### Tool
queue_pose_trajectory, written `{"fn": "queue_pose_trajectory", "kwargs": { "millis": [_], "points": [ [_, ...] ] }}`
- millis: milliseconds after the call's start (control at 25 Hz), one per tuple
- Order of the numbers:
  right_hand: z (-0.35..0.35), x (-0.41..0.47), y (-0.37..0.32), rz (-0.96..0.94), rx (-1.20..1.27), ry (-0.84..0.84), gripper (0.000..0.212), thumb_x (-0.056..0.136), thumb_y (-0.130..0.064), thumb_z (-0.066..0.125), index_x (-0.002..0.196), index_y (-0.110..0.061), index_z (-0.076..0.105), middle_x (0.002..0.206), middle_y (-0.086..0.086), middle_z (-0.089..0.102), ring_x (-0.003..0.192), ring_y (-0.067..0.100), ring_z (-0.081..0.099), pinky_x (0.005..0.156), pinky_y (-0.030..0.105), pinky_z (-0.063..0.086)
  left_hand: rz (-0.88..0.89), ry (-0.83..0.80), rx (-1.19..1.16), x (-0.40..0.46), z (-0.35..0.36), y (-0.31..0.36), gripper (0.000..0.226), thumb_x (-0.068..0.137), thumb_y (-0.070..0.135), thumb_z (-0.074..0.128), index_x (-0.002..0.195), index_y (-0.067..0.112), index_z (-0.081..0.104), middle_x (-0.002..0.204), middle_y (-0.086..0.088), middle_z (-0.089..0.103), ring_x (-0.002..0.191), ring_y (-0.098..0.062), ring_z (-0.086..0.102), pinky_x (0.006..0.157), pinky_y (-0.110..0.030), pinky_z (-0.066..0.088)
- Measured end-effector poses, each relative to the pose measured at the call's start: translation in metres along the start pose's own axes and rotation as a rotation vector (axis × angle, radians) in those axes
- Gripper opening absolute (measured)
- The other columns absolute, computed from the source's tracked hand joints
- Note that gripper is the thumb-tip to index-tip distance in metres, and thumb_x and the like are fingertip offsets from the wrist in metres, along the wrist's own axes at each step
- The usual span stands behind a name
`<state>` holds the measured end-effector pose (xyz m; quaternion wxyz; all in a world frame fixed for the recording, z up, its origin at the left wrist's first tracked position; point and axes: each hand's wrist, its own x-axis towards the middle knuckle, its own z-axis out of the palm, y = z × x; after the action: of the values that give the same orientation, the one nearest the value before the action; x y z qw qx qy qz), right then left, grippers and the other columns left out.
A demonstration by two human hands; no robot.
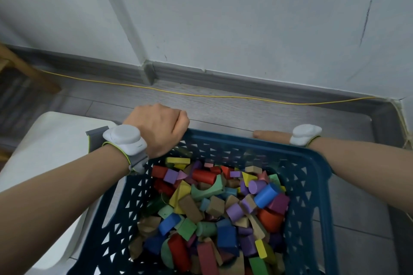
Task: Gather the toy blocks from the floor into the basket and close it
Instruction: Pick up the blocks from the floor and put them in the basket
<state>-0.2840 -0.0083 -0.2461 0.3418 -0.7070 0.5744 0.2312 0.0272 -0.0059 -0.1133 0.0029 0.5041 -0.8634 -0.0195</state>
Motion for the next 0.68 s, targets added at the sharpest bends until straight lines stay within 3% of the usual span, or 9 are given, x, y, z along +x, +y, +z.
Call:
{"fn": "queue_pose_trajectory", "kwargs": {
  "millis": [40, 120, 200, 280, 360, 440, 520, 560, 680],
  "points": [
    [0.004, -0.002, 0.004, -0.048, -0.032, 0.03, 0.043, 0.092, -0.048, 0.055, 0.115, -0.012, 0.059, 0.125, 0.015, 0.059, 0.113, 0.034, 0.057, 0.101, 0.041, 0.047, -0.001, 0.003, 0.003, 0.0, 0.0, 0.0, 0.043, 0.093, 0.04, 0.02, 0.063, 0.02, 0.044, 0.056, 0.002, 0.05, 0.052, -0.022, 0.047, 0.05, -0.031, 0.028],
    [0.001, -0.015, -0.004, -0.072, 0.119, 0.042, 0.026, 0.094, -0.036, 0.054, 0.109, -0.017, 0.062, 0.116, 0.009, 0.063, 0.103, 0.026, 0.059, 0.095, 0.039, 0.05, -0.005, 0.011, -0.007, 0.0, 0.001, 0.0, 0.044, 0.094, 0.041, 0.021, 0.063, 0.02, 0.044, 0.056, 0.003, 0.05, 0.052, -0.022, 0.048, 0.051, -0.032, 0.031],
    [-0.027, -0.032, -0.02, -0.106, 0.258, 0.255, 0.007, 0.093, -0.022, 0.057, 0.098, -0.021, 0.062, 0.101, 0.005, 0.066, 0.089, 0.023, 0.064, 0.083, 0.036, 0.054, 0.002, 0.012, -0.015, 0.0, 0.002, -0.001, 0.044, 0.094, 0.04, 0.021, 0.063, 0.02, 0.045, 0.056, 0.003, 0.05, 0.052, -0.021, 0.048, 0.051, -0.032, 0.031],
    [-0.065, -0.06, -0.044, -0.17, 0.765, 0.368, 0.007, 0.093, -0.009, 0.058, 0.099, -0.009, 0.062, 0.09, 0.01, 0.065, 0.073, 0.022, 0.064, 0.067, 0.031, 0.058, 0.015, 0.015, -0.011, -0.001, 0.002, -0.001, 0.043, 0.094, 0.04, 0.022, 0.064, 0.02, 0.045, 0.056, 0.003, 0.05, 0.051, -0.02, 0.046, 0.049, -0.031, 0.028],
    [-0.104, -0.092, -0.073, -0.337, 1.05, 0.314, 0.014, 0.091, 0.0, 0.059, 0.104, -0.001, 0.061, 0.09, 0.018, 0.062, 0.068, 0.022, 0.059, 0.059, 0.027, 0.055, 0.019, 0.016, -0.012, -0.001, 0.001, -0.002, 0.043, 0.094, 0.04, 0.022, 0.064, 0.02, 0.045, 0.055, 0.002, 0.049, 0.05, -0.018, 0.044, 0.047, -0.03, 0.024],
    [-0.122, -0.121, -0.105, -0.493, 0.916, 0.159, 0.018, 0.089, -0.004, 0.064, 0.108, -0.005, 0.064, 0.097, 0.016, 0.063, 0.071, 0.02, 0.062, 0.063, 0.026, 0.056, 0.025, 0.006, -0.018, 0.0, 0.0, -0.002, 0.045, 0.095, 0.041, 0.02, 0.067, 0.02, 0.049, 0.058, 0.002, 0.052, 0.052, -0.019, 0.047, 0.048, -0.03, 0.026],
    [-0.121, -0.143, -0.133, -0.557, 0.598, -0.007, 0.025, 0.088, -0.018, 0.069, 0.113, -0.021, 0.066, 0.108, 0.004, 0.066, 0.077, 0.019, 0.068, 0.07, 0.027, 0.059, 0.015, -0.011, -0.03, 0.0, -0.001, -0.001, 0.05, 0.097, 0.045, 0.019, 0.072, 0.021, 0.055, 0.064, 0.001, 0.057, 0.06, -0.021, 0.053, 0.054, -0.031, 0.033],
    [-0.116, -0.145, -0.14, -0.56, 0.473, -0.006, 0.025, 0.087, -0.025, 0.07, 0.112, -0.027, 0.066, 0.108, -0.001, 0.066, 0.079, 0.018, 0.069, 0.07, 0.028, 0.06, 0.003, -0.022, -0.039, 0.0, -0.001, -0.002, 0.053, 0.098, 0.048, 0.018, 0.074, 0.022, 0.056, 0.067, 0.001, 0.059, 0.064, -0.022, 0.055, 0.057, -0.032, 0.035],
    [-0.109, -0.141, -0.137, -0.474, 0.268, 0.37, 0.02, 0.083, -0.036, 0.071, 0.1, -0.028, 0.065, 0.091, -0.008, 0.065, 0.077, 0.01, 0.063, 0.071, 0.031, 0.056, -0.018, -0.046, -0.109, -0.003, -0.003, -0.007, 0.058, 0.097, 0.059, 0.014, 0.07, 0.021, 0.049, 0.065, 0.001, 0.057, 0.064, -0.02, 0.054, 0.058, -0.033, 0.034]
  ]
}}
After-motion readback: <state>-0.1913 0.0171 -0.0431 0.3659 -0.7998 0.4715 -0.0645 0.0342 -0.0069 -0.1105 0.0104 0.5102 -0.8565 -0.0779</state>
